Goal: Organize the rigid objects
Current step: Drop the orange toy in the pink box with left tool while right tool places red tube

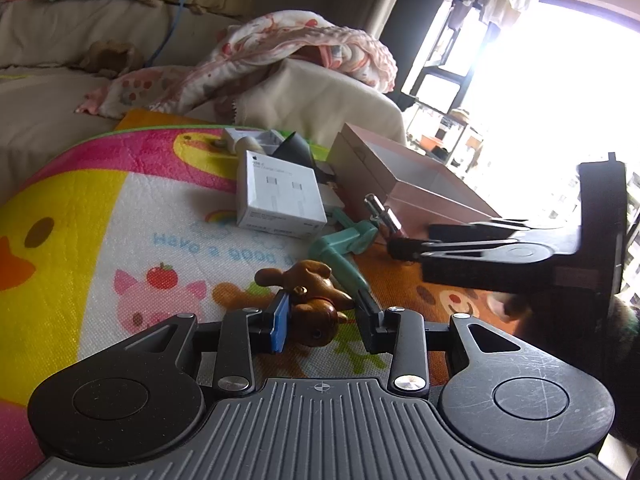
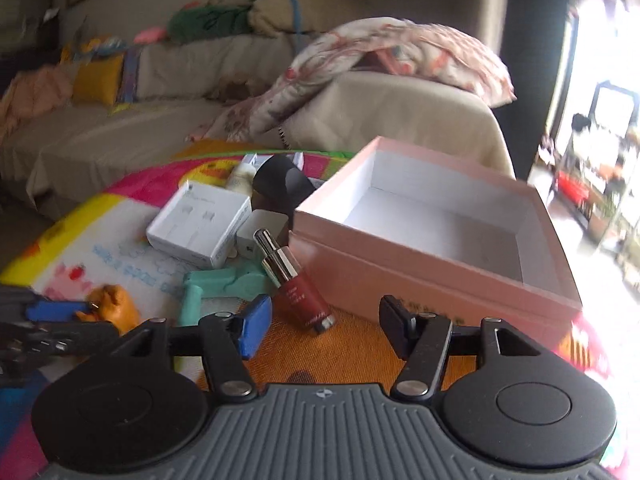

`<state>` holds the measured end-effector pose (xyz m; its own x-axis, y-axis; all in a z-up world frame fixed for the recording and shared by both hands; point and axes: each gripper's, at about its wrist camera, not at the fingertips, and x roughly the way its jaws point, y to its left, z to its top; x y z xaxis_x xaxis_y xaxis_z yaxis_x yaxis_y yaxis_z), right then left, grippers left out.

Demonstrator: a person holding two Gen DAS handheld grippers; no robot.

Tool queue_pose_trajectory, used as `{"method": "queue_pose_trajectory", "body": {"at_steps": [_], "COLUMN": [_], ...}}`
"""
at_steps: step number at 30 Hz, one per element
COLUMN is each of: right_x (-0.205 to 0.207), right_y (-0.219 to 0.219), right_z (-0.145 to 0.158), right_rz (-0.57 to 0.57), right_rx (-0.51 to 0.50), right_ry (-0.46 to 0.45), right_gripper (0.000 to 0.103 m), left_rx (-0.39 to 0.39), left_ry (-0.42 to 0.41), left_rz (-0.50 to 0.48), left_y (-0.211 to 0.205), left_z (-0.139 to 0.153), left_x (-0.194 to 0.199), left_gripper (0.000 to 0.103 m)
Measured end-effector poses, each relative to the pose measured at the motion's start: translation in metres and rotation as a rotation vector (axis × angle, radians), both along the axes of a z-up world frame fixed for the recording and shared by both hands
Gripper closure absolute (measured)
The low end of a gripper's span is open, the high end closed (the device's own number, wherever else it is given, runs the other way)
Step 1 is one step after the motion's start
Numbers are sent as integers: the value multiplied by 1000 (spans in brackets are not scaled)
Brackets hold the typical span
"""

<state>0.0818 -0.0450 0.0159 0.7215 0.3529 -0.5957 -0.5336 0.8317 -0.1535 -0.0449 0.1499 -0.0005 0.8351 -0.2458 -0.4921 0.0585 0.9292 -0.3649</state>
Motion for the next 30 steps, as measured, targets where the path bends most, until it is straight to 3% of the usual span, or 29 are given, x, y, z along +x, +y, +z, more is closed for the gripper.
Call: {"method": "queue_pose_trajectory", "body": {"at_steps": [1,2,5,9,17,22,25,28,30], "right_x": [2,3,-3,-25,-84,-98,-99,-87,-69], "right_y": [5,10,12,-11,-91,-117,-126,-129,-122], "right_z": [-3,-5,-2,9,32,44,57,79,95], "right_rz": [15,36,52,43,13,-10,-14,-30,-55], "right_rx": [-22,-34,-28,3,-39,3,65,121,134], "right_ry": [-1,10,31,82,58,38,8,-75,-167], "right_gripper": [56,69,80,83,83,83,83,83,83], "left_rx": [0,-1,0,10,60,47,72,100,79], "left_ry": [1,1,1,-10,31,28,-23,-165,-263], "left_rz": [1,1,0,-40,-311,-408,-422,-379,-334], "left_y": [0,0,0,-5,-63,-89,-94,-91,-90], "left_z": [0,0,0,3,17,33,56,102,131], "left_x": [0,0,0,-4,-15,-4,11,43,80], "left_gripper": [64,64,64,64,64,64,64,64,63]}}
